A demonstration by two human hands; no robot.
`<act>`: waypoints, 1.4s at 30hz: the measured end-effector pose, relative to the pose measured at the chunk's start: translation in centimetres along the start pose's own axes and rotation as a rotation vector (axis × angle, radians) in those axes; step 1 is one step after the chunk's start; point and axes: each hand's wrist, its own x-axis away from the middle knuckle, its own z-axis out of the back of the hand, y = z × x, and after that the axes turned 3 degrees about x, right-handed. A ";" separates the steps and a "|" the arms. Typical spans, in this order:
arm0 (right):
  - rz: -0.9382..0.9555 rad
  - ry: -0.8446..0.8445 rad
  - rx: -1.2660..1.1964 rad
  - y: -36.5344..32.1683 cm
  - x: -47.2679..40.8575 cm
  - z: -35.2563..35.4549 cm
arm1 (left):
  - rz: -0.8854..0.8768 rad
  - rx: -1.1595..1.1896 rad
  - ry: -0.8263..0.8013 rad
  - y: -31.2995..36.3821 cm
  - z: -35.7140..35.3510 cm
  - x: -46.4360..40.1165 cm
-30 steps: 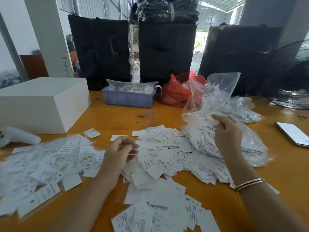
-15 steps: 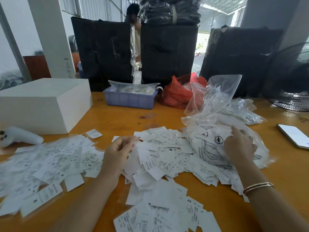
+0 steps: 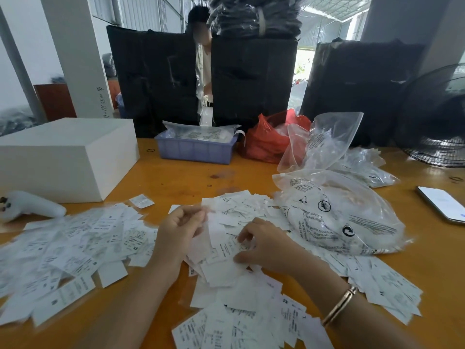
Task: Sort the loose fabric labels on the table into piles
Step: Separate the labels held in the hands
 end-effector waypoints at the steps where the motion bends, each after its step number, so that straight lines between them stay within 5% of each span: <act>1: -0.020 -0.009 -0.034 0.0 -0.2 0.0 | -0.009 0.013 -0.022 0.1 -0.1 0.1; 7: -0.086 0.001 -0.251 0.8 -0.6 0.3 | -0.062 -0.009 -0.062 0.2 -0.2 0.5; 15: -0.114 0.335 -0.387 1.9 -0.7 -0.2 | -0.123 -0.129 -0.168 0.0 -0.6 0.8; 21: -0.130 0.367 -1.438 1.2 -0.1 -0.4 | -0.165 -0.320 -0.323 0.0 -0.7 0.9; 25: -0.046 0.336 -1.684 0.5 0.0 -1.2 | -0.212 -0.408 -0.398 -0.2 -0.7 0.9; 34: -0.022 0.132 -1.680 0.6 -0.1 -1.4 | -0.306 -0.384 -0.302 -0.3 -0.3 0.4; 42: -0.049 0.267 -1.396 0.6 -0.2 -1.4 | -0.280 -0.388 -0.282 -0.3 -0.2 0.3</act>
